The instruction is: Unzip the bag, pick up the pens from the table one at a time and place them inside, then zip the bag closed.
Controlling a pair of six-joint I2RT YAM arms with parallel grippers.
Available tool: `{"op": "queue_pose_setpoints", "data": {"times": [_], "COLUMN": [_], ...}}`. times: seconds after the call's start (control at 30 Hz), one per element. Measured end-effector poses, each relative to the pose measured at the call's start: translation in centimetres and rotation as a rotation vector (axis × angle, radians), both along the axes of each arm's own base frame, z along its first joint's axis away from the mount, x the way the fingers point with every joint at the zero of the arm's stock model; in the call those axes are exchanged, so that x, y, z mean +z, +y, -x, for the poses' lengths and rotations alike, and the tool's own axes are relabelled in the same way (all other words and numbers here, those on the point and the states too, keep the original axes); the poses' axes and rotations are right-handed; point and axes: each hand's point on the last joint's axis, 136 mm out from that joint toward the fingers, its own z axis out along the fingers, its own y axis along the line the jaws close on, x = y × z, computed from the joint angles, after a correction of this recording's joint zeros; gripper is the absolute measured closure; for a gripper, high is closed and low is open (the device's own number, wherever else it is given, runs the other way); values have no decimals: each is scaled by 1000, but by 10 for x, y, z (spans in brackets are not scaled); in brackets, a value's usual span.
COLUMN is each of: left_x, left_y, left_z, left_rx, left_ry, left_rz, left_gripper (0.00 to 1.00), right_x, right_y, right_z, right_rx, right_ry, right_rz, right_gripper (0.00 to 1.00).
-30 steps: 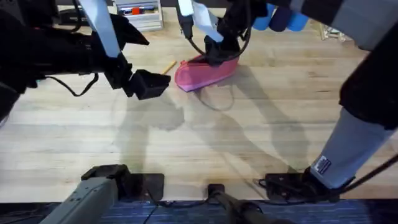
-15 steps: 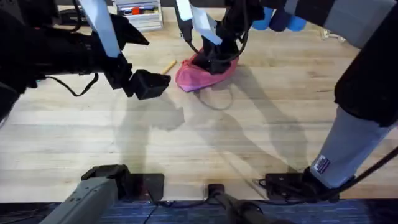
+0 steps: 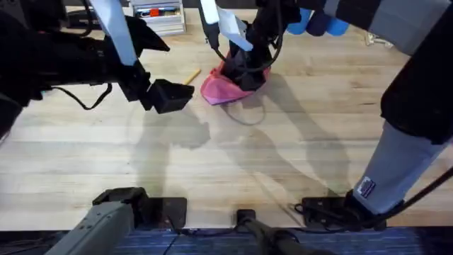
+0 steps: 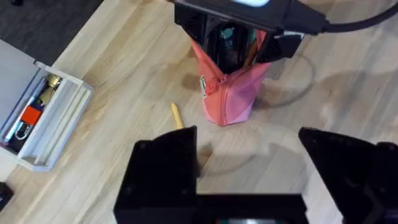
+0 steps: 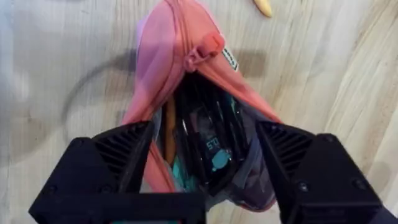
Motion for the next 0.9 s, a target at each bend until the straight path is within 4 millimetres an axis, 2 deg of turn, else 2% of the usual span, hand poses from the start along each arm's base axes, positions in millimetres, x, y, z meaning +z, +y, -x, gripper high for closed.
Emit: {"op": "queue_pose_setpoints", "data": {"times": [0.27, 0.53, 0.7, 0.9], "left_x": [-1, -8, -13, -31], "left_y": [2, 15, 23, 29], "left_z": [-1, -5, -14, -32], "left_rx": [7, 99, 152, 179], "left_ry": [0, 36, 47, 90], "left_rz": [-9, -53, -78, -95], "left_gripper": [8, 6, 7, 7], "right_x": [-1, 2, 33, 79], "right_y": [-2, -12, -13, -15], "right_z": [3, 22, 27, 33], "right_rx": [-1, -43, -80, -124], "right_ry": [14, 95, 63, -16], "right_rz": [7, 43, 16, -44], "right_gripper": [6, 6, 6, 6]}}
